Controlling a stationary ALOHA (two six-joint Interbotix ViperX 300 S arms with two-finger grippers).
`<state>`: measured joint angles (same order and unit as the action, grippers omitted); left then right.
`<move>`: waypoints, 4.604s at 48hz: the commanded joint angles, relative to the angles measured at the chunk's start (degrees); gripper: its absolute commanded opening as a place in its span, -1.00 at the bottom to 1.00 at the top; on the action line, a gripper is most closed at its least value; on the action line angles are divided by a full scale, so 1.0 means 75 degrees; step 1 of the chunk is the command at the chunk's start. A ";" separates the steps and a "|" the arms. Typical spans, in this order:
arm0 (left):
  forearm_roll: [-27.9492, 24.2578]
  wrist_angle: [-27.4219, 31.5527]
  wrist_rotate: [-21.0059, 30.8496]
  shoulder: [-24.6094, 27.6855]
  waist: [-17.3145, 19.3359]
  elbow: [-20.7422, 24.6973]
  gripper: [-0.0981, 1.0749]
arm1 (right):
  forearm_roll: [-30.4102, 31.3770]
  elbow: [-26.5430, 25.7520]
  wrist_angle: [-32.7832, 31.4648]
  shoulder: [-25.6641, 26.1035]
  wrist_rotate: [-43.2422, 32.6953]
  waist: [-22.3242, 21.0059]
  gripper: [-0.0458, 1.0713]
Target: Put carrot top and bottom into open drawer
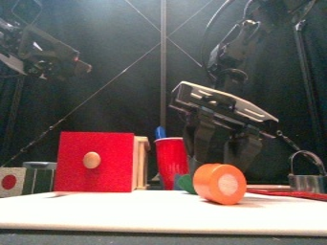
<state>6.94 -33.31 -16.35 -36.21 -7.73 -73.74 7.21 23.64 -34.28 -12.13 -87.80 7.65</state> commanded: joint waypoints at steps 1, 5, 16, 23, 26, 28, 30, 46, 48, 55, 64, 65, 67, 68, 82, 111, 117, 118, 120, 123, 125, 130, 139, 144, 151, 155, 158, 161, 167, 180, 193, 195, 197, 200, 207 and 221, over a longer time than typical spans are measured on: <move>-0.0012 -0.0047 0.0012 0.0000 -0.0012 0.0082 0.62 | 0.0258 -0.0270 -0.0023 0.0375 0.0082 -0.0012 0.29; 0.0000 -0.0035 0.0012 0.0000 -0.0012 0.0082 0.62 | 0.0668 -0.0363 -0.0129 0.0609 0.0176 -0.0059 0.29; 0.0012 -0.0035 0.0012 0.0000 -0.0012 0.0105 0.62 | 0.2754 -0.0984 -0.0293 0.1148 0.0188 -0.0527 0.29; 0.0012 -0.0035 0.0012 0.0000 0.0023 0.0117 0.62 | 0.3914 -0.1617 0.0176 0.0855 0.0176 -0.0797 0.28; 0.0023 -0.0035 0.0012 0.0000 0.0035 0.0117 0.62 | 0.4184 -0.1863 0.0480 0.0586 0.0176 -0.0891 0.29; 0.0023 -0.0035 0.0012 0.0000 0.0047 0.0117 0.62 | 0.4266 -0.2016 0.0738 0.0363 0.0188 -0.0973 0.29; 0.0023 -0.0035 0.0012 0.0000 0.0047 0.0105 0.62 | 0.4313 -0.2109 0.0949 0.0187 0.0188 -0.1008 0.29; 0.0105 -0.0047 0.0012 0.0000 0.0047 0.0070 0.62 | 0.4242 -0.2145 0.1477 -0.0293 0.0188 -0.1020 0.31; 0.0105 -0.0035 0.0012 0.0000 0.0047 0.0070 0.62 | 0.4230 -0.2133 0.1477 -0.0316 0.0188 -0.1008 0.33; 0.0117 -0.0035 0.0012 0.0000 0.0047 0.0070 0.62 | 0.4254 -0.2098 0.1477 -0.0340 0.0188 -0.1008 0.48; 0.0117 -0.0035 0.0012 0.0000 0.0047 0.0070 0.62 | 0.4277 -0.2098 0.1477 -0.0340 0.0188 -0.1020 0.63; 0.0117 -0.0035 0.0012 0.0000 0.0035 0.0070 0.62 | 0.4277 -0.2086 0.1477 -0.0328 0.0188 -0.1020 0.64; 0.0117 -0.0035 0.0012 0.0000 0.0047 0.0070 0.62 | 0.4277 -0.2086 0.1477 -0.0328 0.0188 -0.1031 0.64; 0.0117 -0.0035 0.0012 0.0000 0.0047 0.0070 0.62 | 0.4277 -0.2086 0.1477 -0.0328 0.0188 -0.1020 0.64; 0.0117 -0.0035 0.0012 0.0000 0.0047 0.0070 0.62 | 0.4348 -0.1945 0.1441 0.0023 0.0188 -0.0914 0.66; 0.0105 -0.0035 0.0000 0.0000 0.0105 0.0070 0.62 | -0.0070 -0.0023 -0.0422 0.1195 0.0176 0.0996 0.66; 0.0117 -0.0047 0.0000 0.0000 0.0176 0.0070 0.62 | -0.0176 -0.0094 -0.0129 0.0914 0.0164 0.1090 0.66; 0.0105 -0.0035 0.0000 0.0000 0.0176 0.0070 0.62 | -0.0188 -0.0105 -0.0105 0.0867 0.0164 0.1102 0.66; 0.0117 -0.0035 0.0000 0.0000 0.0176 0.0070 0.62 | -0.0223 -0.0129 -0.0035 0.0727 0.0164 0.1102 0.66; 0.0117 -0.0035 0.0012 0.0000 0.0176 0.0070 0.62 | -0.0223 -0.0152 0.0023 0.0562 0.0164 0.1090 0.65; 0.0117 -0.0023 0.0012 0.0000 0.0176 0.0059 0.62 | -0.0223 -0.0176 0.0047 0.0492 0.0164 0.1066 0.64; 0.0117 -0.0012 0.0012 0.0000 0.0176 0.0059 0.62 | -0.0164 -0.0258 0.0059 0.0316 0.0152 0.1055 0.64; 0.0117 0.0000 0.0012 0.0000 0.0176 0.0047 0.62 | -0.0105 -0.0434 0.0059 0.0023 0.0164 0.1031 0.63; 0.0105 -0.0012 0.0012 0.0000 0.0176 0.0035 0.62 | -0.0094 -0.0492 0.0059 -0.0094 0.0164 0.1020 0.60; 0.0117 -0.0012 0.0012 0.0000 0.0176 0.0023 0.62 | -0.0094 -0.0480 0.0035 -0.0152 0.0164 0.1020 0.49; 0.0117 -0.0012 0.0012 0.0000 0.0164 0.0023 0.62 | -0.0082 -0.0469 0.0023 -0.0152 0.0164 0.1020 0.42; 0.0117 -0.0012 0.0023 0.0000 0.0164 0.0023 0.62 | -0.0082 -0.0469 0.0023 -0.0152 0.0176 0.1020 0.39; 0.0117 -0.0012 0.0012 0.0000 0.0152 0.0023 0.62 | 0.0000 -0.0480 0.0012 -0.0141 0.0176 0.1008 0.38; 0.0117 -0.0012 0.0023 0.0000 0.0164 0.0035 0.62 | 0.0551 -0.0609 0.0012 0.0117 0.0188 0.0879 0.38; 0.0117 -0.0012 0.0012 0.0000 0.0199 0.0070 0.62 | 0.3164 -0.1547 0.0047 0.0621 0.0199 -0.0059 0.38; 0.0129 -0.0012 0.0023 0.0000 0.0211 0.0070 0.62 | 0.4031 -0.2227 0.0422 -0.0070 0.0199 -0.0668 0.38; 0.0141 -0.0012 0.0023 0.0000 0.0211 0.0070 0.62 | 0.4031 -0.2250 0.0551 -0.0176 0.0199 -0.0703 0.38; 0.0129 -0.0012 0.0023 0.0000 0.0211 0.0059 0.62 | 0.4008 -0.2273 0.0668 -0.0293 0.0188 -0.0727 0.38; 0.0141 -0.0012 0.0012 0.0000 0.0223 0.0047 0.62 | 0.3984 -0.2309 0.0785 -0.0410 0.0188 -0.0762 0.39; 0.0141 -0.0012 0.0012 0.0000 0.0246 0.0047 0.62 | 0.4020 -0.2391 0.0844 -0.0539 0.0199 -0.0844 0.40; 0.0129 -0.0012 0.0012 0.0000 0.0246 0.0023 0.62 | 0.4195 -0.2449 0.0844 -0.0551 0.0199 -0.0855 0.54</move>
<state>7.91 -33.13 -16.26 -36.30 -6.06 -74.09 38.23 6.77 -28.21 -17.58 -86.40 1.58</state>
